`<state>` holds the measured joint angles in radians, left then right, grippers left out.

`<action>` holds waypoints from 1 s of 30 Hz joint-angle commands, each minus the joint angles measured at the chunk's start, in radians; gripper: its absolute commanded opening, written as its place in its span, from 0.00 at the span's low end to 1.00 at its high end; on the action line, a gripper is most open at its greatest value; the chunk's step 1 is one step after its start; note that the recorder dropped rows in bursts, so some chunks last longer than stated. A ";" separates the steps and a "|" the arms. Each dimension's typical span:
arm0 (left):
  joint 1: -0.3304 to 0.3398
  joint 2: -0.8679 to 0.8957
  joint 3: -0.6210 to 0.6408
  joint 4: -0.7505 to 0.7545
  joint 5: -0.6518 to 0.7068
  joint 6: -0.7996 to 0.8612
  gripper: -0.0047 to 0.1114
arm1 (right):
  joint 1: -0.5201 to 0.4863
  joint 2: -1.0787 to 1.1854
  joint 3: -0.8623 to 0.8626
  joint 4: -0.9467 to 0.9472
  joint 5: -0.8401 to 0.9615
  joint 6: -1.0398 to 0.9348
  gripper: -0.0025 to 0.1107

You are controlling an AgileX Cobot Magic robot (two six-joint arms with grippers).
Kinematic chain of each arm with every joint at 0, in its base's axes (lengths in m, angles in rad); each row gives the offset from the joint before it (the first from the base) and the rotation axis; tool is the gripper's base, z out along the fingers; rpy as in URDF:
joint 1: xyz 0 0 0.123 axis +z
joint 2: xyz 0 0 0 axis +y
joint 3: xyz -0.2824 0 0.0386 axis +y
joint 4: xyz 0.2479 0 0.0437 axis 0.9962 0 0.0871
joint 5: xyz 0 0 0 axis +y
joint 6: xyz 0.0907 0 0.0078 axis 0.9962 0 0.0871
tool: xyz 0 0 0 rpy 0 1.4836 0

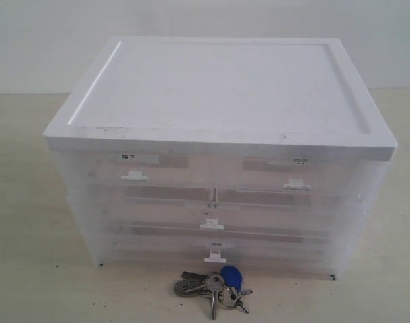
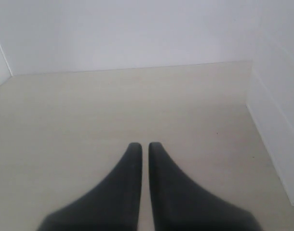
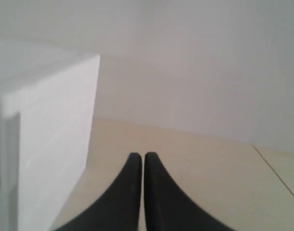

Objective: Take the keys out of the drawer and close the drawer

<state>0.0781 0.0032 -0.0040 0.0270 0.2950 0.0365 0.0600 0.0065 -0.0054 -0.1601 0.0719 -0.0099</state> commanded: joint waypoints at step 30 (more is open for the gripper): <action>0.001 -0.002 0.004 -0.008 -0.003 0.002 0.08 | -0.001 -0.006 0.005 0.020 0.262 0.090 0.02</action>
<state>0.0781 0.0032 -0.0040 0.0270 0.2950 0.0365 0.0600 0.0065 0.0000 -0.1418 0.3338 0.0715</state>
